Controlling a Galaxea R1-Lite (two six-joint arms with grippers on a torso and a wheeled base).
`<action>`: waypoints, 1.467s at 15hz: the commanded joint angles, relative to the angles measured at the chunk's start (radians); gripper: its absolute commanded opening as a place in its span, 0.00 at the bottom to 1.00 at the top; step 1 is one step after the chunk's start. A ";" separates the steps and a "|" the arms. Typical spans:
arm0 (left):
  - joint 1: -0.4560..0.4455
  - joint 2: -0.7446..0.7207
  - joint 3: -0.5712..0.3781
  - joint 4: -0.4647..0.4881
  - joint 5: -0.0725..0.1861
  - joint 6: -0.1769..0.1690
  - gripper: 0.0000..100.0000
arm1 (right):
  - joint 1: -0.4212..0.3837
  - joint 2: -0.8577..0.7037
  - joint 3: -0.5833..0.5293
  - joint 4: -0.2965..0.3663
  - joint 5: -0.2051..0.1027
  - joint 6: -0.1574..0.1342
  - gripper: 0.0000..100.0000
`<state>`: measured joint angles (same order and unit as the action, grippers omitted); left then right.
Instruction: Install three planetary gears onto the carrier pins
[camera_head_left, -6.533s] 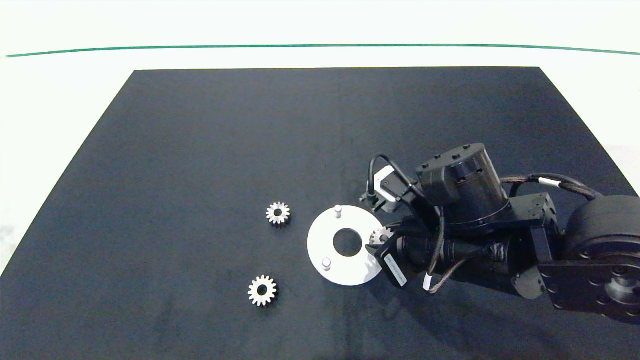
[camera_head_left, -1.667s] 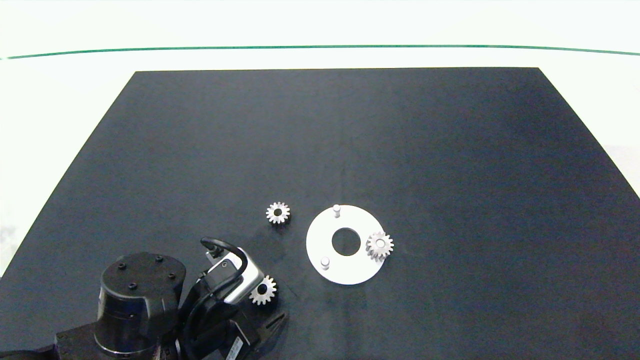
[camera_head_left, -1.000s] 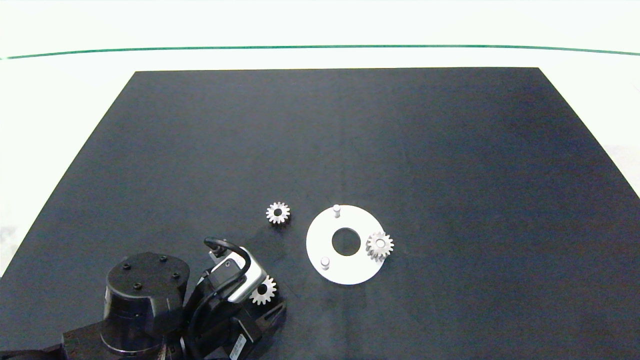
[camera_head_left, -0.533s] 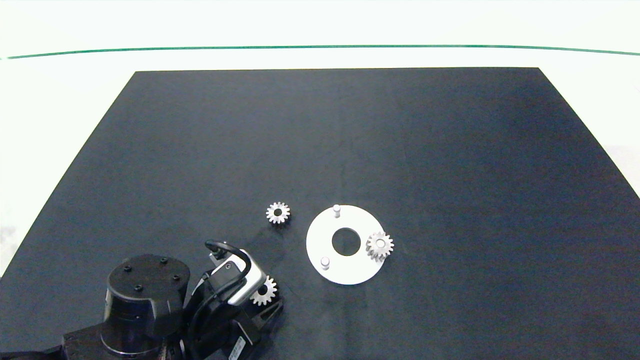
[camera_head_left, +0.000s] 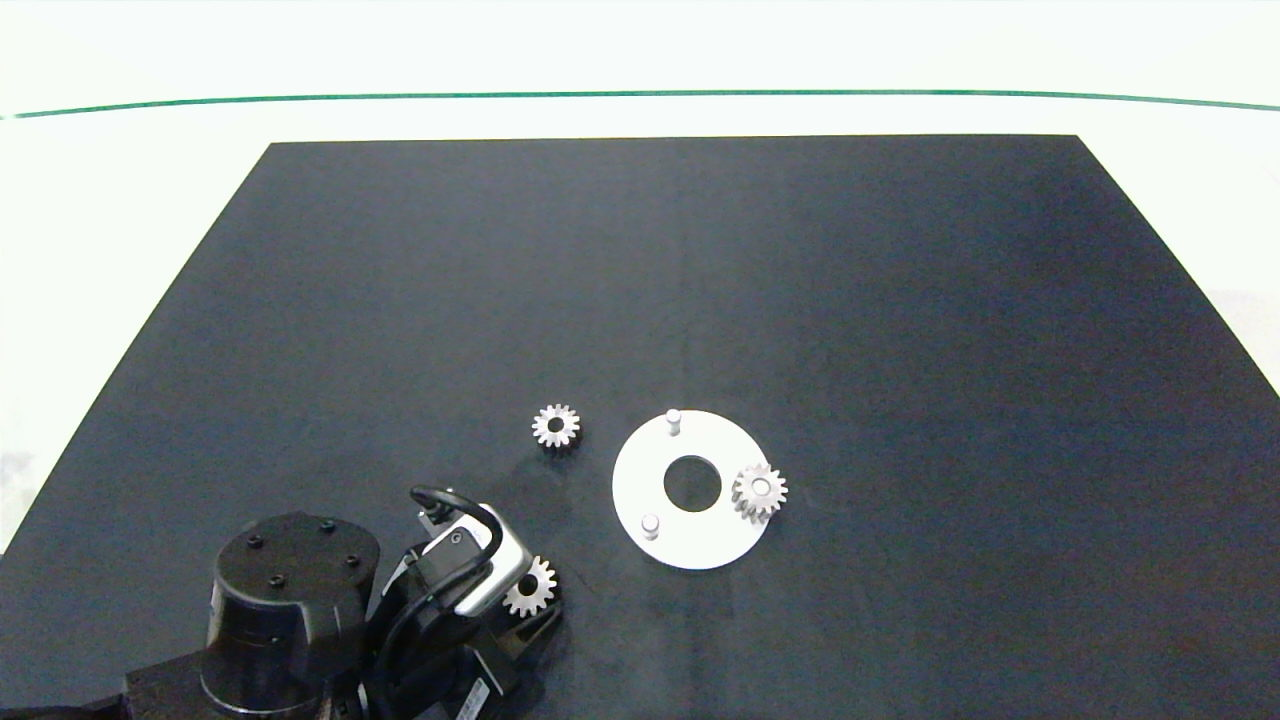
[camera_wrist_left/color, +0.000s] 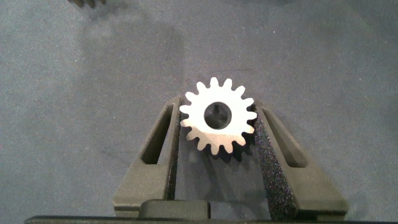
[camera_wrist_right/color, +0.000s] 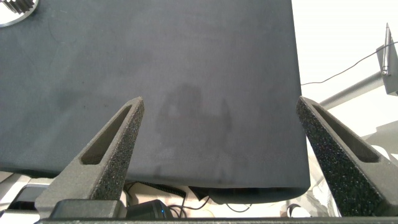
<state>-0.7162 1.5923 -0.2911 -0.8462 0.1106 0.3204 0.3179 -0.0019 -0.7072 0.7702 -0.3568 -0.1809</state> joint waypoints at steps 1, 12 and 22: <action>0.001 -0.003 0.003 -0.004 0.001 0.002 0.26 | 0.001 0.002 0.000 0.004 -0.002 -0.002 1.00; -0.008 -0.025 0.013 -0.004 0.015 -0.003 0.10 | 0.001 0.002 0.018 0.006 -0.002 0.008 1.00; -0.128 -0.094 -0.108 0.102 0.084 -0.004 0.10 | 0.001 0.002 0.014 0.021 -0.001 0.008 1.00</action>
<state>-0.8160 1.5096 -0.3594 -0.7591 0.1828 0.3145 0.3179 -0.0017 -0.6932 0.7870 -0.3564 -0.1717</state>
